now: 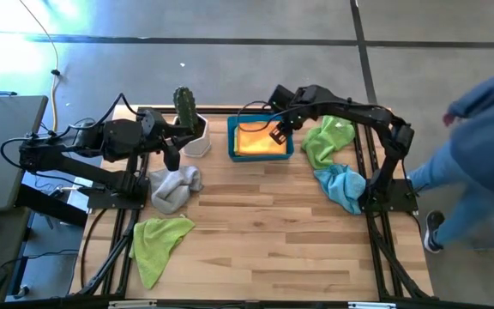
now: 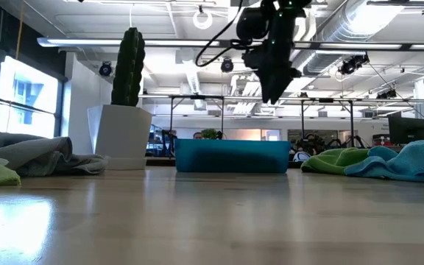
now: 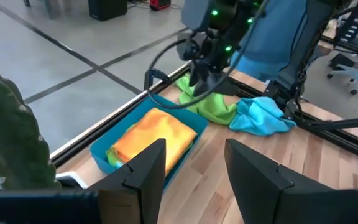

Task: Fold microfiber towels
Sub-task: Fold the gray microfiber towel

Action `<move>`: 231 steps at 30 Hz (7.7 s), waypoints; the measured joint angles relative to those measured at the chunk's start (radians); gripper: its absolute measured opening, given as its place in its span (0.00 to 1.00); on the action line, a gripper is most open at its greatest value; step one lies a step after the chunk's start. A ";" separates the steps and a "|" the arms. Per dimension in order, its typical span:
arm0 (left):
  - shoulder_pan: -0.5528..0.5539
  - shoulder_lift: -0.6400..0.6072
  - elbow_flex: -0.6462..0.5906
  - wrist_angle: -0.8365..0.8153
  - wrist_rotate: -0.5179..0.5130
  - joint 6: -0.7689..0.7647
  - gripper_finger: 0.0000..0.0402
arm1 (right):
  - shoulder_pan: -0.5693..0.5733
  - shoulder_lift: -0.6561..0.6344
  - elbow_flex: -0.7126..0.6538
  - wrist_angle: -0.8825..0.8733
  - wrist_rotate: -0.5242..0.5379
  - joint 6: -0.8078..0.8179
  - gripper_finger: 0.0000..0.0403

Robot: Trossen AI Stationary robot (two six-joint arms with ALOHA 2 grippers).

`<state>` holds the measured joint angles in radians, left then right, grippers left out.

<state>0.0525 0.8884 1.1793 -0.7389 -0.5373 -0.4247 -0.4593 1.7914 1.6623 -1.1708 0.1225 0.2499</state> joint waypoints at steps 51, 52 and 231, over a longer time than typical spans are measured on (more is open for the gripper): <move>-0.114 0.236 -0.559 -0.362 0.327 -0.679 0.23 | 0.612 0.000 0.006 0.041 0.217 0.282 0.38; -0.118 0.236 -0.558 -0.361 0.326 -0.688 0.19 | 0.623 0.000 0.006 0.041 0.227 0.293 0.38; -0.181 0.304 -0.139 0.369 0.555 -0.096 0.00 | 0.718 -0.050 -0.501 1.190 0.108 0.196 0.38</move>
<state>-0.1287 1.1927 1.0405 -0.3701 0.0178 -0.5207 0.2582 1.7417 1.1614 0.0196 0.2302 0.4457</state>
